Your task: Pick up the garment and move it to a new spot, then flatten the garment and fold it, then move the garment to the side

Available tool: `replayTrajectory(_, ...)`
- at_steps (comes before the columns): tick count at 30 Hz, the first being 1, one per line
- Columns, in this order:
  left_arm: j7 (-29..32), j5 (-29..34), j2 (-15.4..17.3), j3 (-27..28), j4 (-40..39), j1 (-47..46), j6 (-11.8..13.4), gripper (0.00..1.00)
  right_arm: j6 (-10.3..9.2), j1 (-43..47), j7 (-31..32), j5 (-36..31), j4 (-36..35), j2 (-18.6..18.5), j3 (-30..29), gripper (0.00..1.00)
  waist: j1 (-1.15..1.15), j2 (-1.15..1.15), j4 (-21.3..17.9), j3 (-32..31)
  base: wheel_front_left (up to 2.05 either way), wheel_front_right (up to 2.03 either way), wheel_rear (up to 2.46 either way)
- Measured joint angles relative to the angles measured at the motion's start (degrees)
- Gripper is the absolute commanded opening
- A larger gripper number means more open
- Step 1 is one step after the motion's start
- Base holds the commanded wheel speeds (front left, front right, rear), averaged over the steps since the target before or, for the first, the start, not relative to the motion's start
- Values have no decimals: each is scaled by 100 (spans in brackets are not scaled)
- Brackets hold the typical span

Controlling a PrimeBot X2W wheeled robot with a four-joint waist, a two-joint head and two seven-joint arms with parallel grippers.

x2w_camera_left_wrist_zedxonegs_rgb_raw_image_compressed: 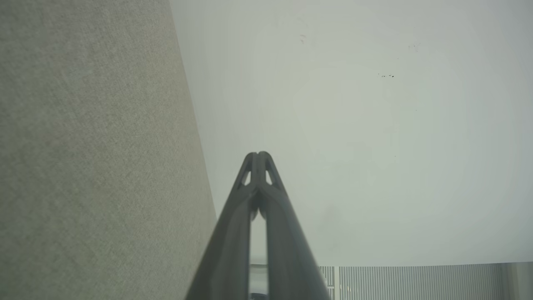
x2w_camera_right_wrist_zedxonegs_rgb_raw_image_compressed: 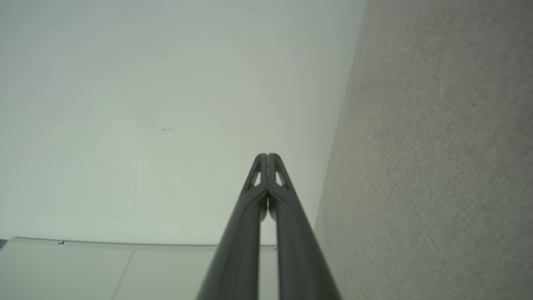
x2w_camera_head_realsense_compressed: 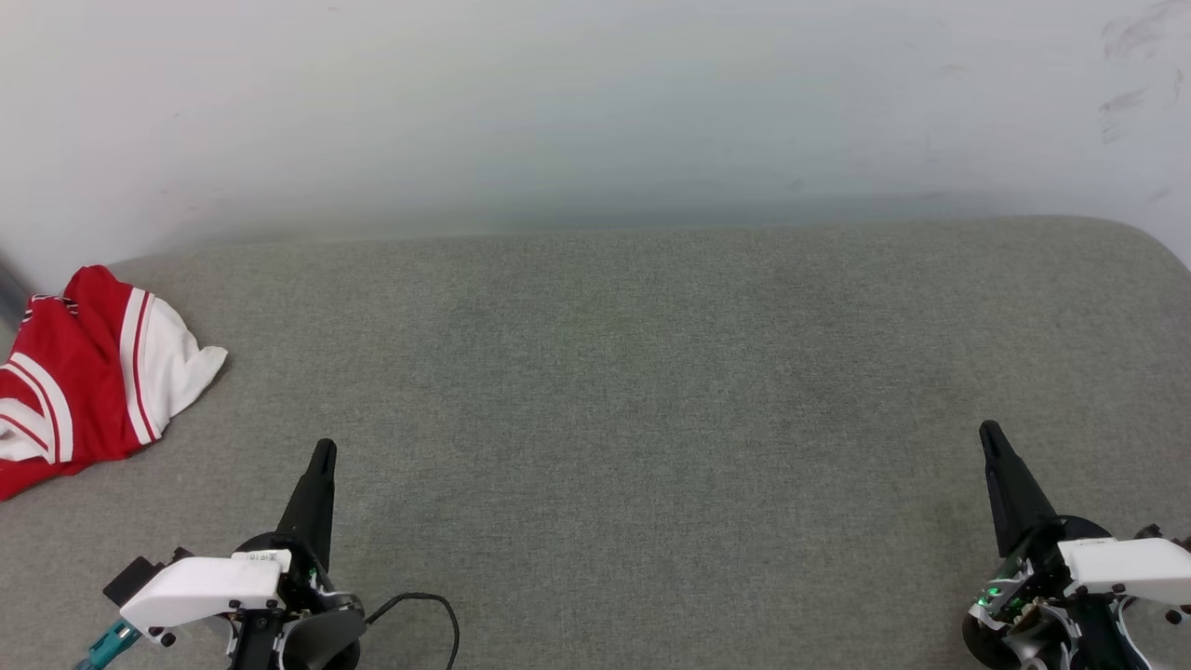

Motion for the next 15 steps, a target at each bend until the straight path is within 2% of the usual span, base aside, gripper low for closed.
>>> replayTrajectory(15, 0, 0, 0, 1, 0, 0, 0, 0, 0, 0, 1, 0, 0, 0, 1, 0, 0, 0, 0, 0, 0, 0, 0)
